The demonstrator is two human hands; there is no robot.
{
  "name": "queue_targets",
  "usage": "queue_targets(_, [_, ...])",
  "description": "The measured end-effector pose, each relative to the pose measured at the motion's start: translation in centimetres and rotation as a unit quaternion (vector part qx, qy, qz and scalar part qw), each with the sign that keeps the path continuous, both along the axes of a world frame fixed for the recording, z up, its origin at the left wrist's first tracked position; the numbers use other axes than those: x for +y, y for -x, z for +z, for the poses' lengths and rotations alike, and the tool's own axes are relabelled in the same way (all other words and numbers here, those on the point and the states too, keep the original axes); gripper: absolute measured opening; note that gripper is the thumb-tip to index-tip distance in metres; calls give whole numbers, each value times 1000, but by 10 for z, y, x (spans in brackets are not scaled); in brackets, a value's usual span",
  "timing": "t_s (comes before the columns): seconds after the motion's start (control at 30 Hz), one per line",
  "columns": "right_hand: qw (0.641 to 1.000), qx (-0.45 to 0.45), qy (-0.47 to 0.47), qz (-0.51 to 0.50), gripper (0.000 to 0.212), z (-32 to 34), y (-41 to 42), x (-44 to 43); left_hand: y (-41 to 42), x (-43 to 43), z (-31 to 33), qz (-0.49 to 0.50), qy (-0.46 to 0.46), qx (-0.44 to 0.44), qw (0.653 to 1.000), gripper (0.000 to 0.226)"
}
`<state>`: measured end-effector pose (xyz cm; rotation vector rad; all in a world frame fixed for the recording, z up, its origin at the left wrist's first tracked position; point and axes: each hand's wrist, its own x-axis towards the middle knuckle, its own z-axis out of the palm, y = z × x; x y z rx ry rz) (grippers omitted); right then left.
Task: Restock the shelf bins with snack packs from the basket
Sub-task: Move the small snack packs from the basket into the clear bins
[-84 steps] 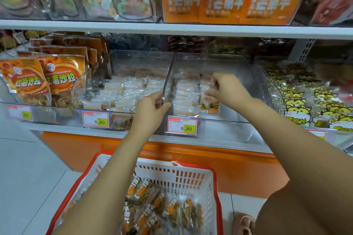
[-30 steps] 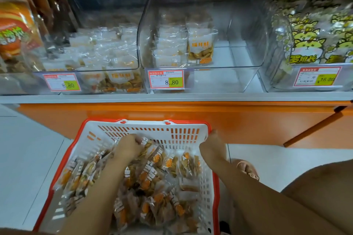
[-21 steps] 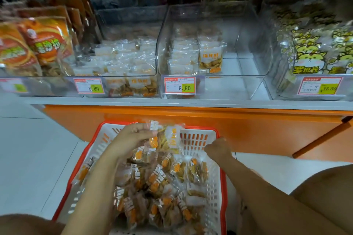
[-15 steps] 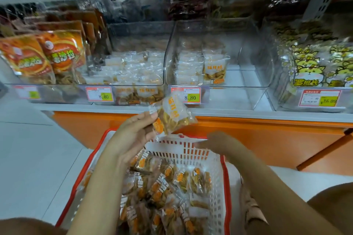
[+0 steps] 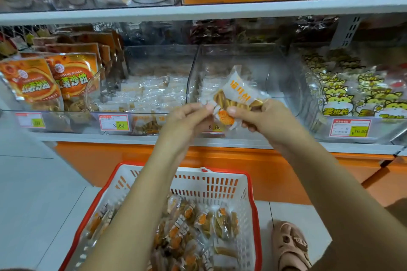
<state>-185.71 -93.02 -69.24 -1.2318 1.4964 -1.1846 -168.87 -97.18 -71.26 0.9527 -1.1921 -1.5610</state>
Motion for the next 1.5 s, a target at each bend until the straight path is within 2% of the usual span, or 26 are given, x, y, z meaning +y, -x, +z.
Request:
queue_targets(0.1, [997, 33, -7, -66, 12, 22, 23, -21, -10, -20, 14, 133, 70, -80, 985, 22])
queue_targets(0.17, [990, 107, -17, -86, 16, 34, 38, -34, -16, -34, 15, 192, 114, -149, 963, 31])
queue_targets(0.23, [979, 180, -42, -85, 21, 40, 51, -47, -16, -46, 11, 191, 124, -205, 952, 32])
queue_targets(0.3, [972, 209, -73, -78, 22, 38, 62, -61, -15, -52, 6, 166, 118, -242, 949, 24])
queue_targets(0.43, [952, 271, -129, -64, 34, 20, 73, -93, -12, -58, 2, 159, 129, -266, 942, 33])
queue_targets(0.57, [920, 343, -186, -23, 26, 1, 64, -115, -14, -64, 0, 139, 134, -284, 939, 30])
queue_targets(0.73, [930, 274, -246, -20, 27, -18, 66, -133, -17, -68, -3, 138, 126, -272, 944, 33])
queue_targets(1.0, [913, 276, -300, -15, 27, -21, 72, -135, -17, -73, -9, 143, 112, -253, 950, 34])
queue_targets(1.1, [924, 253, -288, -15, 23, -23, 70, -134, -18, -73, -11, 145, 108, -248, 952, 35])
queue_targets(1.3, [942, 246, -217, -68, 31, -25, 60, -130, -17, -71, -9, 144, 116, -253, 949, 35])
queue_targets(1.37, [931, 284, -209, -92, 40, -23, 55, -126, -18, -71, -8, 141, 120, -254, 949, 34])
queue_targets(1.47, [917, 327, -188, -130, 80, -17, 49, -111, -19, -73, -8, 136, 125, -256, 949, 34])
queue_targets(1.5, [920, 318, -179, -145, 83, -15, 47, -106, -20, -73, -8, 134, 124, -256, 949, 34])
